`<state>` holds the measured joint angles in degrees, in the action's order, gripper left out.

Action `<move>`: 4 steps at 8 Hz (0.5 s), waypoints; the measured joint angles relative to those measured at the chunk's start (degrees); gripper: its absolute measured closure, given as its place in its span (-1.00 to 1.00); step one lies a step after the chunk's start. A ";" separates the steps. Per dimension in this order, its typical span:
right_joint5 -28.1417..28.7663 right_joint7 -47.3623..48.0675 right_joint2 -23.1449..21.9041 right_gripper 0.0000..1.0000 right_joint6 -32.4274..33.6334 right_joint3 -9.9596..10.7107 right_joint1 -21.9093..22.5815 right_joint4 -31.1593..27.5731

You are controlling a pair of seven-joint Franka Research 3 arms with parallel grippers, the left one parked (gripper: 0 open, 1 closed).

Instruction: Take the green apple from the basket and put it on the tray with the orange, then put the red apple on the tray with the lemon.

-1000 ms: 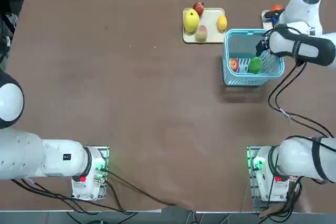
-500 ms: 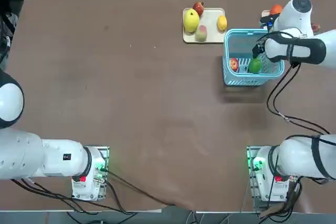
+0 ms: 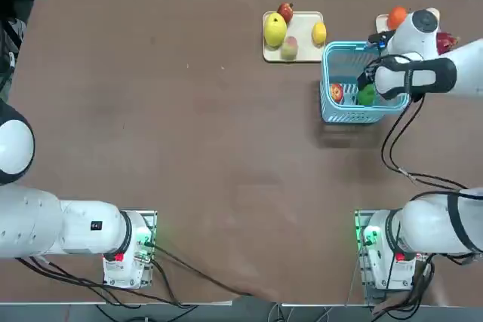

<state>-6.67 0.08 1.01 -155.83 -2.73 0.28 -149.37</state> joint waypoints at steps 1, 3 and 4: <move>0.00 -0.02 0.61 -1.00 -0.49 0.00 0.00 -0.01; 0.00 -0.04 1.54 -1.00 -0.93 0.00 0.00 -0.02; 0.00 -0.04 1.89 -1.00 -0.98 0.00 0.00 -0.02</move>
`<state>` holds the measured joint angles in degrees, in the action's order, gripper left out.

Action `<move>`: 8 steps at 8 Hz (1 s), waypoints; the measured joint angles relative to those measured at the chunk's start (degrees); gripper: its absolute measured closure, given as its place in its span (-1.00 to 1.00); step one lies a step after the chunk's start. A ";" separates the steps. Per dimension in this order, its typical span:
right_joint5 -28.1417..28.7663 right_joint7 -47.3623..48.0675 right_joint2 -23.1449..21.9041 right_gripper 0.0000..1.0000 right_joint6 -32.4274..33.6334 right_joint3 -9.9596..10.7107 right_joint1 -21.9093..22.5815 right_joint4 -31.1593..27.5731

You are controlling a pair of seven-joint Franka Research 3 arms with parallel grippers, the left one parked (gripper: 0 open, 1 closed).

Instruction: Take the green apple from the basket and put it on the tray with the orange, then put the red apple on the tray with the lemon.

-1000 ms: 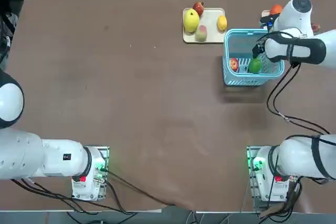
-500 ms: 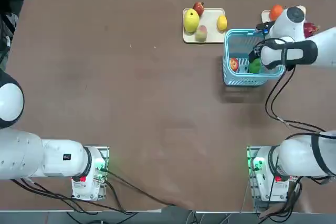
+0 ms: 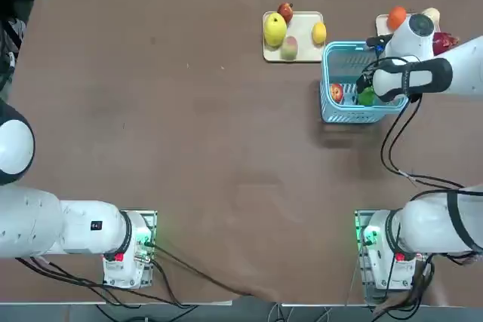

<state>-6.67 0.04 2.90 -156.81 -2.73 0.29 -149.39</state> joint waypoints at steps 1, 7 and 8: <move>0.00 0.00 0.31 -1.00 -0.28 0.00 -0.03 0.00; 0.00 0.00 3.06 -0.97 -3.28 0.13 -0.19 -0.01; 0.00 0.00 3.31 -0.94 -3.41 0.16 -0.19 -0.01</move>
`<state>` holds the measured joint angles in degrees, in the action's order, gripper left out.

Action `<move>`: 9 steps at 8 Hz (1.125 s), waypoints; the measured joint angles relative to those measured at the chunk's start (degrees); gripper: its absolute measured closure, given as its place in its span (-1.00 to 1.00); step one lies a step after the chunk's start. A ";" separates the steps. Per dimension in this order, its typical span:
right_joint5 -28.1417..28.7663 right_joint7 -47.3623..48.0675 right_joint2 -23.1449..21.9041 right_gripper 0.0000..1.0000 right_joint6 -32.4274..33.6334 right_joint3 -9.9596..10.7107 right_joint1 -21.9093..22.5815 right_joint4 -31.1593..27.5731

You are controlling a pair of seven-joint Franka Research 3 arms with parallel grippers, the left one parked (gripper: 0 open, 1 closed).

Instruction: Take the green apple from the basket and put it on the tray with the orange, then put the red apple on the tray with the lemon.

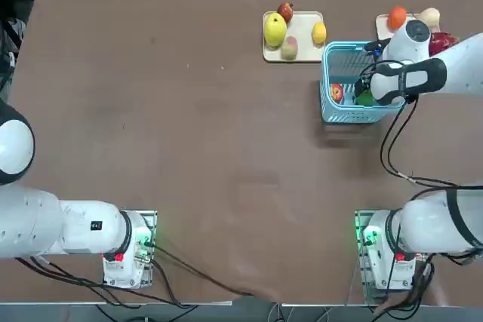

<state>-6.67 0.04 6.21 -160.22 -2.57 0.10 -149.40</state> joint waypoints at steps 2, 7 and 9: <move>0.00 0.00 0.37 -0.67 -0.09 0.01 0.00 0.00; 0.00 1.29 -1.64 -0.30 2.20 -0.04 0.30 0.34; 0.00 5.64 -7.90 -0.30 12.76 -0.23 2.36 1.36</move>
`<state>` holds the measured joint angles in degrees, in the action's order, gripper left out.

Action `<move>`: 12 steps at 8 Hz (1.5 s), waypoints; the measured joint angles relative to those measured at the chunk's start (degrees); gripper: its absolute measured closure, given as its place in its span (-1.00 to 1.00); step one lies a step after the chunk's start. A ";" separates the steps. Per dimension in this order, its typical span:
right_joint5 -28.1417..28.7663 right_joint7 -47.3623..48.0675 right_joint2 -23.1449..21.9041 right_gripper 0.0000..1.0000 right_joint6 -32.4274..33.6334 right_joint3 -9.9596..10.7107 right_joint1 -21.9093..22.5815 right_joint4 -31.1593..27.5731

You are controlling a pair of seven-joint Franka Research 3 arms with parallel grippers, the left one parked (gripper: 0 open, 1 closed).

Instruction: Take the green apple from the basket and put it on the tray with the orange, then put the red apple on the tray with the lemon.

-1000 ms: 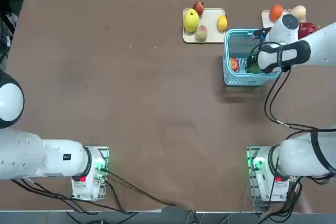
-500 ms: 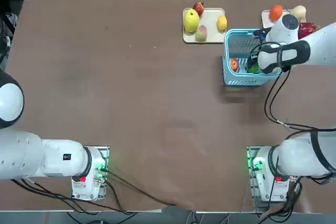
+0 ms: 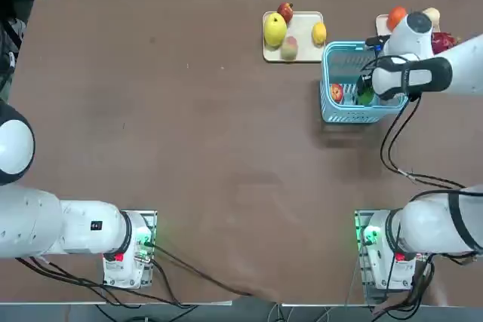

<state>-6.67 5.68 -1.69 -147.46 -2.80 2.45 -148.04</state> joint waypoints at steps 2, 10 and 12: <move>0.00 4.27 -8.16 -0.30 12.30 -0.36 2.29 2.13; 0.01 4.31 3.03 -0.30 27.30 6.70 -0.58 30.66; 0.01 0.55 14.57 -0.30 26.46 7.32 -4.19 40.63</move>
<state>-6.66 6.23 12.88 -121.00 4.53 -1.74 -107.41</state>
